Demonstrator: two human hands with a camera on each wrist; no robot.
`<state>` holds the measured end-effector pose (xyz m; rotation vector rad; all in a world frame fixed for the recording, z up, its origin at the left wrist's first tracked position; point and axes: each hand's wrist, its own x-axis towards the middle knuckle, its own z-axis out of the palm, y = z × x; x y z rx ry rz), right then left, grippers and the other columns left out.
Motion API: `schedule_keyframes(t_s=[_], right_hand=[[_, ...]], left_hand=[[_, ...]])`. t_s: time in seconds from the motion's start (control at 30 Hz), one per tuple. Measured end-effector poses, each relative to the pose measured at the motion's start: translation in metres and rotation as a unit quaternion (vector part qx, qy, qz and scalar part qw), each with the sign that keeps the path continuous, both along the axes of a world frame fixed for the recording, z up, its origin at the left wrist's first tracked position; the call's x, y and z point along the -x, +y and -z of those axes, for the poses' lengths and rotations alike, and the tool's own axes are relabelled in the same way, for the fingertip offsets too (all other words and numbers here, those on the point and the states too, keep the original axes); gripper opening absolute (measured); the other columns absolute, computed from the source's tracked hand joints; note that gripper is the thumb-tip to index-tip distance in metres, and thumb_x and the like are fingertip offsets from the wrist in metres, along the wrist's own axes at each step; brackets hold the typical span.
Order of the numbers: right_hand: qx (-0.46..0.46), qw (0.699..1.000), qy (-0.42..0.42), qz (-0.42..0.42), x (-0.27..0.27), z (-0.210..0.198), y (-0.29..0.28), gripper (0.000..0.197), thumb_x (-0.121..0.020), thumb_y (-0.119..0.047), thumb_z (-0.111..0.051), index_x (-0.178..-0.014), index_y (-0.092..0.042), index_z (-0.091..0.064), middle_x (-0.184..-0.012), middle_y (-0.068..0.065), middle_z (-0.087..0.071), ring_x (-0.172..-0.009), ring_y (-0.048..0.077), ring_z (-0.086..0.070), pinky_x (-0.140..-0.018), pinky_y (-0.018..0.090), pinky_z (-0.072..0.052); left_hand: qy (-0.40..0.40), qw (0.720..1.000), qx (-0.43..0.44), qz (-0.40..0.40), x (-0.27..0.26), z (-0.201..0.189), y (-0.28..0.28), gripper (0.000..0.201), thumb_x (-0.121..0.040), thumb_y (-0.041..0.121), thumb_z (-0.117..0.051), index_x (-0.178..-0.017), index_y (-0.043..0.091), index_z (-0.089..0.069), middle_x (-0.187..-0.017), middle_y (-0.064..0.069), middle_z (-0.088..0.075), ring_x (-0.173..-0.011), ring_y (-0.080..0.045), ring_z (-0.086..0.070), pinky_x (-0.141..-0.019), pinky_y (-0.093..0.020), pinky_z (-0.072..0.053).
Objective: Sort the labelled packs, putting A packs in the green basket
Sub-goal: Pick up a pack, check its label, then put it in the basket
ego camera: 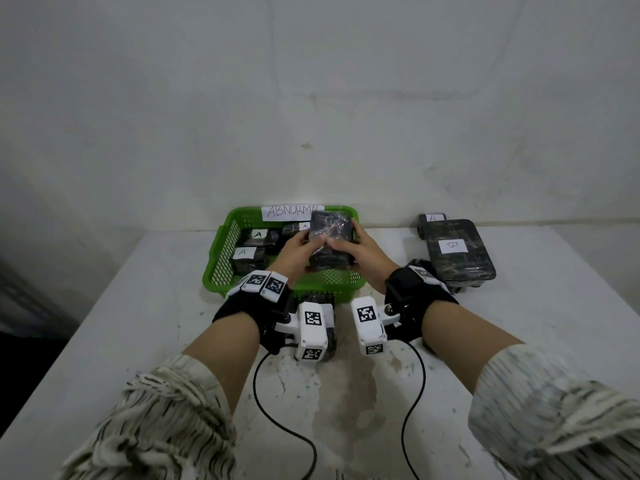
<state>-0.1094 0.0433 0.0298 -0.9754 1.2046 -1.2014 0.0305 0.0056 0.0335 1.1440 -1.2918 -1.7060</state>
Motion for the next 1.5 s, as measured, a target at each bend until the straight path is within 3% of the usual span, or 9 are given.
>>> schedule_keyframes(t_s=[0.2,0.43,0.57,0.7,0.8,0.93,1.2,1.37,1.5], right_hand=[[0.023,0.999,0.022,0.006,0.001,0.001,0.000,0.086,-0.082,-0.003,-0.070,-0.150,-0.021,-0.021,-0.126,0.007,-0.059,-0.114,0.024,-0.061,-0.100,0.041,-0.049],[-0.008,0.998,0.000,0.063,0.002,-0.004,0.003,0.026,-0.100,-0.039,-0.043,-0.118,-0.021,-0.048,-0.116,0.002,-0.059,-0.098,0.017,-0.057,-0.084,0.040,-0.048],[-0.026,0.997,-0.028,0.064,0.008,-0.008,0.001,0.018,-0.097,-0.039,-0.048,-0.100,-0.022,-0.041,-0.098,-0.003,-0.060,-0.090,0.019,-0.059,-0.088,0.051,-0.048],[-0.006,0.998,0.008,0.058,0.006,-0.008,-0.002,0.019,-0.092,-0.022,-0.059,-0.091,-0.023,-0.040,-0.098,0.005,-0.059,-0.082,0.019,-0.060,-0.067,0.036,-0.052],[0.034,0.993,0.082,0.075,0.001,-0.003,-0.002,0.025,-0.088,-0.010,-0.063,-0.087,-0.022,-0.041,-0.086,0.004,-0.054,-0.067,0.015,-0.054,-0.052,0.021,-0.044],[0.050,0.994,0.070,0.061,-0.004,0.000,0.000,0.025,-0.086,-0.006,-0.064,-0.093,-0.019,-0.044,-0.094,0.004,-0.048,-0.080,0.019,-0.053,-0.068,0.027,-0.044],[0.043,0.992,0.110,0.039,-0.005,-0.001,0.005,0.039,-0.084,-0.002,-0.063,-0.113,-0.019,-0.042,-0.115,0.005,-0.048,-0.106,0.027,-0.054,-0.062,0.024,-0.048],[0.019,0.998,0.049,0.026,-0.008,0.001,0.006,0.037,-0.090,-0.012,-0.062,-0.122,-0.020,-0.046,-0.125,0.010,-0.051,-0.107,0.022,-0.056,-0.078,0.031,-0.052],[0.019,0.998,-0.006,0.067,-0.008,0.000,0.006,0.024,-0.099,-0.016,-0.050,-0.122,-0.011,-0.053,-0.119,0.010,-0.059,-0.095,0.019,-0.061,-0.068,0.024,-0.052]], left_hand=[[0.033,0.999,-0.011,-0.003,-0.001,0.002,0.003,0.043,-0.091,0.012,-0.056,-0.131,0.007,-0.043,-0.122,-0.014,-0.056,-0.095,-0.020,-0.060,-0.083,-0.034,-0.051],[0.027,0.996,0.061,-0.053,-0.001,0.000,0.001,0.048,-0.088,-0.007,-0.053,-0.123,0.023,-0.039,-0.115,-0.017,-0.056,-0.106,-0.031,-0.057,-0.085,-0.049,-0.052],[0.003,0.999,0.050,-0.005,-0.001,-0.002,0.004,0.045,-0.090,-0.008,-0.049,-0.129,0.013,-0.043,-0.103,-0.012,-0.057,-0.097,-0.025,-0.056,-0.074,-0.033,-0.053],[0.043,0.999,-0.013,-0.021,0.007,-0.007,0.006,0.018,-0.096,0.012,-0.046,-0.114,0.016,-0.044,-0.098,-0.007,-0.057,-0.081,-0.019,-0.056,-0.067,-0.033,-0.049],[0.023,0.999,-0.017,-0.026,0.012,-0.009,0.006,0.027,-0.093,0.025,-0.055,-0.112,0.019,-0.038,-0.110,-0.008,-0.055,-0.092,-0.020,-0.058,-0.070,-0.040,-0.052],[-0.023,0.999,0.012,-0.040,0.013,-0.008,0.005,0.038,-0.089,0.022,-0.061,-0.116,0.021,-0.034,-0.124,-0.016,-0.052,-0.104,-0.029,-0.057,-0.092,-0.057,-0.048],[-0.038,0.999,0.001,-0.021,0.005,-0.012,0.005,0.040,-0.090,0.016,-0.059,-0.124,0.022,-0.037,-0.129,-0.017,-0.052,-0.116,-0.032,-0.054,-0.094,-0.055,-0.046],[-0.027,0.999,0.006,-0.022,0.002,-0.016,0.007,0.053,-0.091,0.001,-0.050,-0.139,0.016,-0.032,-0.130,-0.023,-0.050,-0.108,-0.030,-0.053,-0.091,-0.046,-0.047],[0.000,0.999,-0.021,-0.050,-0.004,-0.014,0.004,0.043,-0.093,0.002,-0.046,-0.131,0.019,-0.036,-0.133,-0.018,-0.044,-0.119,-0.035,-0.049,-0.088,-0.056,-0.048]])
